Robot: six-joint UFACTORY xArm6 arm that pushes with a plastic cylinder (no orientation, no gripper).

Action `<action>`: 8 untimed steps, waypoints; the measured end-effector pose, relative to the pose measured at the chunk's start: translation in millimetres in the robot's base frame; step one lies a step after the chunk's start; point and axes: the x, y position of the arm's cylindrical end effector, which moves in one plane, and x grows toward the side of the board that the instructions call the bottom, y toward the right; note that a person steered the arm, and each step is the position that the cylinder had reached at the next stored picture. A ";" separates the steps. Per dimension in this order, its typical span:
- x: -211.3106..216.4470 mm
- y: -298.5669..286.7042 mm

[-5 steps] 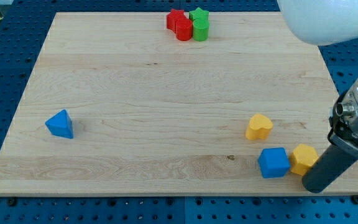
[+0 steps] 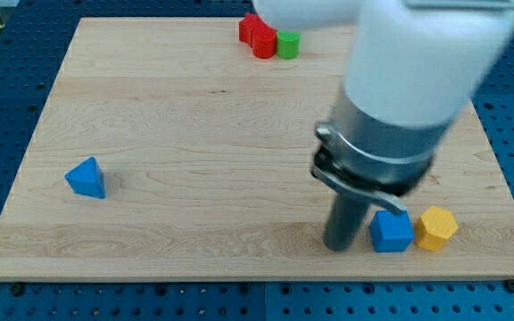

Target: Push the yellow heart closer to yellow hexagon

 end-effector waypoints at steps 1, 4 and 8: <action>-42.4 -19.4; -69.6 -1.3; -70.0 62.8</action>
